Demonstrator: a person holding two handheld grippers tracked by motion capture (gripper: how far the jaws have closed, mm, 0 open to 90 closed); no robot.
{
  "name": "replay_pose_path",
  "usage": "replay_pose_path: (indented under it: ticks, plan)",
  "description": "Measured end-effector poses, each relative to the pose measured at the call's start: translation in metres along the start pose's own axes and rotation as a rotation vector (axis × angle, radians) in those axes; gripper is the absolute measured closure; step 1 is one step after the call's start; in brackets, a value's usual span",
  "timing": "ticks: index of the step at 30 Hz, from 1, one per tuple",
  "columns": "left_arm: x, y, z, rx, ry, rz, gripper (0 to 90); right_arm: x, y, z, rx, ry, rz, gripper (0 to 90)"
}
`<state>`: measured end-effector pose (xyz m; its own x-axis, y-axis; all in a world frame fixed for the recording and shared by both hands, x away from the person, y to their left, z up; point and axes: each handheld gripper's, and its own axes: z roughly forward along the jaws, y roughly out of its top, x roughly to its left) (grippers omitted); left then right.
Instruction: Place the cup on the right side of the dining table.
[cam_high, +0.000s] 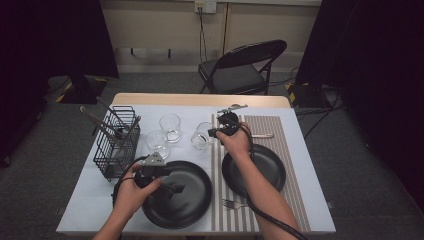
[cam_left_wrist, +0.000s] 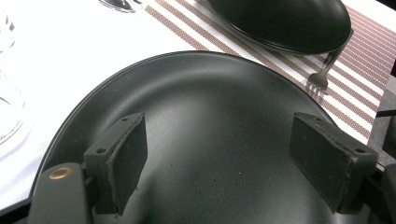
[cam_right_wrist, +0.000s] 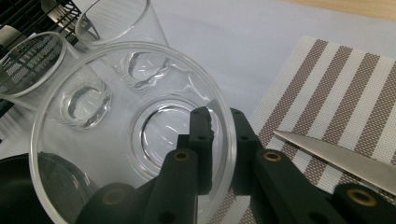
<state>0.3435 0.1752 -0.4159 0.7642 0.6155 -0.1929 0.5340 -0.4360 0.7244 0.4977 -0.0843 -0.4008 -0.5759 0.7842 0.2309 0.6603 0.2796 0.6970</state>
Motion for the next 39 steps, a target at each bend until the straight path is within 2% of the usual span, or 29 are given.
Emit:
replay_pose_path:
  ticks: [19, 39]
  plan:
    - [0.000, 0.000, 0.000, -0.001, 0.001, -0.001, 19.5, -0.008, -0.002, -0.006, -0.015, 0.003, 0.015, 83.2]
    - [0.000, 0.000, 0.000, 0.000, 0.003, -0.002, 19.5, -0.022, -0.005, -0.014, -0.022, -0.024, 0.031, 83.3]
